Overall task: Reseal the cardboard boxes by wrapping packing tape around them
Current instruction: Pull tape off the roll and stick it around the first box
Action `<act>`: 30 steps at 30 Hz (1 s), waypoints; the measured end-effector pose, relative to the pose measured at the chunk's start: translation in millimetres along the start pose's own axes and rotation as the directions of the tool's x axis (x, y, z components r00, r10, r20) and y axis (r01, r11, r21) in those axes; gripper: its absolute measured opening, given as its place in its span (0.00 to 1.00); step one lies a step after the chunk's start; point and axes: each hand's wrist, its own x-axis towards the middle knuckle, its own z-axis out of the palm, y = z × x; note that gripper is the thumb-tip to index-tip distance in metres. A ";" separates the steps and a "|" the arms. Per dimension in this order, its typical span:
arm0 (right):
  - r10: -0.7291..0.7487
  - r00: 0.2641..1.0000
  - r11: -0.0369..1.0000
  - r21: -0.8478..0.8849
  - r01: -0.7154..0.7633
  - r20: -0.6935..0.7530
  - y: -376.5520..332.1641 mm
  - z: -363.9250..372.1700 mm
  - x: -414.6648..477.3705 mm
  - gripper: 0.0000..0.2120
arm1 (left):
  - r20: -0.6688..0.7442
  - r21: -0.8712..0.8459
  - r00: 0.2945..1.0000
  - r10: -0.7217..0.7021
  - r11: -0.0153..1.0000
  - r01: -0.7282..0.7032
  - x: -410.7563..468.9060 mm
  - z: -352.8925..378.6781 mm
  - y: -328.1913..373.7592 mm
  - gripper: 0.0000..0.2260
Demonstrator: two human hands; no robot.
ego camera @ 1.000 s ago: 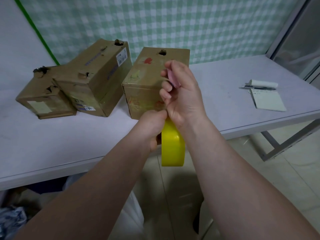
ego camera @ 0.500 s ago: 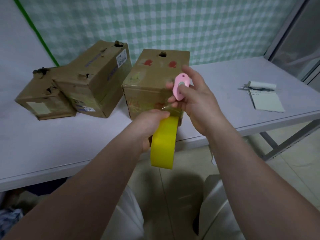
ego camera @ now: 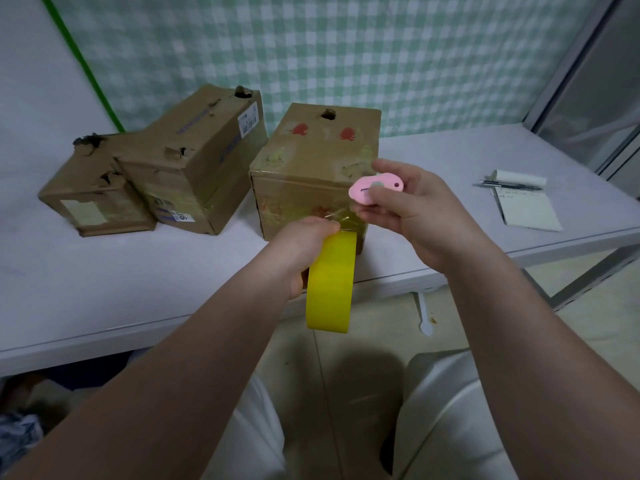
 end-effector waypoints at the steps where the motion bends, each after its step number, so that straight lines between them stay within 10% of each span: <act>1: 0.005 1.000 0.999 -0.036 -0.004 0.016 -0.8 0.0 -0.5 0.15 | 0.001 -0.012 1.000 0.000 1.000 0.000 -0.3 0.1 0.2 0.09; 9: -0.153 0.984 0.882 -0.463 0.092 -0.096 4.3 4.7 6.6 0.11 | 0.029 -0.032 0.999 -0.027 0.999 0.028 0.4 -3.9 1.6 0.08; 16: -0.335 0.942 0.575 -0.793 0.203 -0.002 9.7 14.9 10.2 0.05 | 0.057 -0.081 0.998 -0.034 0.996 0.039 0.9 -6.2 2.1 0.02; 30: -0.426 0.873 0.268 -0.888 0.372 0.237 18.6 9.8 17.0 0.07 | 0.077 -0.112 0.994 -0.078 0.990 0.086 10.5 -11.1 -0.4 0.08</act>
